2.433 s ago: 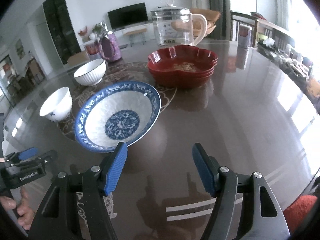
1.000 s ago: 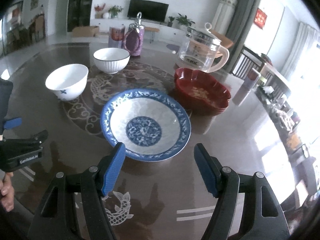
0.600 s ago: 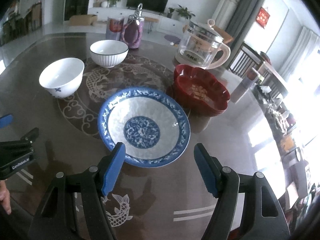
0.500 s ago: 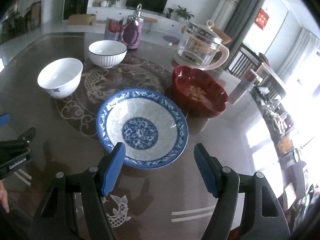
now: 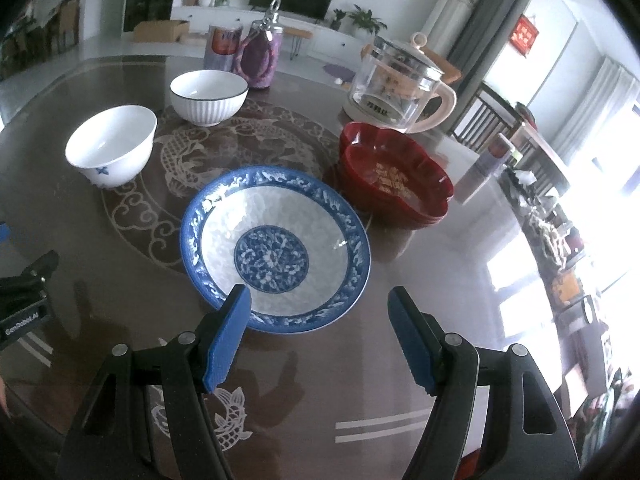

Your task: Organize plates and bowls

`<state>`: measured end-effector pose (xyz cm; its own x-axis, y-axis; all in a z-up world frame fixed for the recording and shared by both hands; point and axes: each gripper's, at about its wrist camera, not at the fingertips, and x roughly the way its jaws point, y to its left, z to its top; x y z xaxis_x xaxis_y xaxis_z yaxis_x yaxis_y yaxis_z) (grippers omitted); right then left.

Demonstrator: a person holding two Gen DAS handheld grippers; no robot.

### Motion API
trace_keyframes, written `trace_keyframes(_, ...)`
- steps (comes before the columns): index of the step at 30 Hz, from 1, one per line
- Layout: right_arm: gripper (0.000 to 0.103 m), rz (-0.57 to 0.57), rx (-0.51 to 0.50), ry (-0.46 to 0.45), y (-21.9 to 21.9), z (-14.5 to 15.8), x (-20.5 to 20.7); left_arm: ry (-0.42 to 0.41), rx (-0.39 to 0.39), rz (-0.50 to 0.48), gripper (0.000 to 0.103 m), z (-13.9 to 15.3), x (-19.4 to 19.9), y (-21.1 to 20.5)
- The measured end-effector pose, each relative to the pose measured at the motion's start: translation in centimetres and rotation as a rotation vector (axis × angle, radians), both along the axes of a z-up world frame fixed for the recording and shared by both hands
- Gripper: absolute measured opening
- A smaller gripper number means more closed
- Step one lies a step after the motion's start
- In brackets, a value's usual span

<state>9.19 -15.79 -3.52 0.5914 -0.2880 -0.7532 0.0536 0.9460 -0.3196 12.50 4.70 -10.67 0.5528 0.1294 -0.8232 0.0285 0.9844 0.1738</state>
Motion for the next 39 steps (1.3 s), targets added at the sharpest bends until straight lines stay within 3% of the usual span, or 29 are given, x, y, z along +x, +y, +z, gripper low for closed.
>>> trace_keyframes(19,0.074,0.039,0.092,0.020,0.3,-0.6,0.4,0.008,0.007,-0.001,0.084,0.3,0.6,1.0)
trace_keyframes(22,0.074,0.103,0.175,-0.002,0.8,0.5,1.1,-0.016,-0.002,0.013,0.084,1.5,1.4,1.9)
trace_keyframes(25,0.074,0.149,0.180,-0.039,1.8,1.7,2.2,-0.097,0.035,0.040,0.084,4.1,2.0,2.9)
trace_keyframes(30,0.074,0.196,0.198,-0.072,3.7,3.3,3.3,-0.159,-0.002,0.052,0.084,7.3,2.3,4.2)
trace_keyframes(39,0.074,0.233,0.170,-0.040,5.0,2.3,3.4,-0.170,0.017,0.056,0.084,7.7,2.6,4.6)
